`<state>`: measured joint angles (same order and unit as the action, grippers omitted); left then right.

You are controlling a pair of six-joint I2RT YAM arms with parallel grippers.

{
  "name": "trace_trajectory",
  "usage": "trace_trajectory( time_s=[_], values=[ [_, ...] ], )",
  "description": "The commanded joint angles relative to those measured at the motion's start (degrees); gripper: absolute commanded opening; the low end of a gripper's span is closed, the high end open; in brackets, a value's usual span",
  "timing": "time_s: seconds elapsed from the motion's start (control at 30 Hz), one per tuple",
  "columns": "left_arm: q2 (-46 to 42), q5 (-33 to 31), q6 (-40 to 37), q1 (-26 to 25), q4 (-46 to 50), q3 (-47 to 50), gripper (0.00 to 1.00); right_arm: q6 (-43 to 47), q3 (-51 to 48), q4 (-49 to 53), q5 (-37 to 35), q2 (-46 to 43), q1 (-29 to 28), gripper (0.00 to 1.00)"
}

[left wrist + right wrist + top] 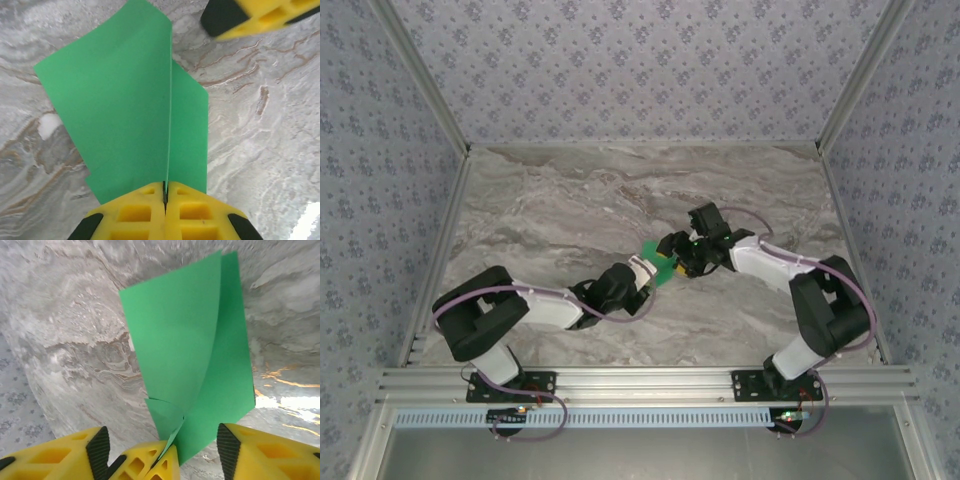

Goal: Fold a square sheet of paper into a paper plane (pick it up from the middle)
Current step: Fourth fold the wing at the center of the table.

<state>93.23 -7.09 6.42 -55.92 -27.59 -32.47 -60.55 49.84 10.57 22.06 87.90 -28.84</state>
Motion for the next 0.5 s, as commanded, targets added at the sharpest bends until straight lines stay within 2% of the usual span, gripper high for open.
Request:
trace_trajectory(
  time_s=[0.0, 0.13, 0.27, 0.47],
  values=[
    [-1.39, 6.92, 7.78, 1.92, 1.17, -0.57, 0.05, 3.34, -2.66, -0.26, -2.54, -5.07, 1.11, 0.67],
    [-3.48, 10.33, 14.96, 3.98, 1.57, 0.51, 0.05, 6.19, -6.19, -2.27, -4.26, -9.23, 1.52, 0.71],
    [-4.79, 11.9, 21.0, 5.04, -0.69, 2.5, 0.05, 8.94, -9.22, -8.48, -0.97, -10.1, 0.88, 0.71],
    [-4.51, 11.8, 25.64, 5.21, -3.53, 4.57, 0.05, 11.18, -8.13, -10.67, 0.18, -7.18, -2.12, 0.64]
  ],
)
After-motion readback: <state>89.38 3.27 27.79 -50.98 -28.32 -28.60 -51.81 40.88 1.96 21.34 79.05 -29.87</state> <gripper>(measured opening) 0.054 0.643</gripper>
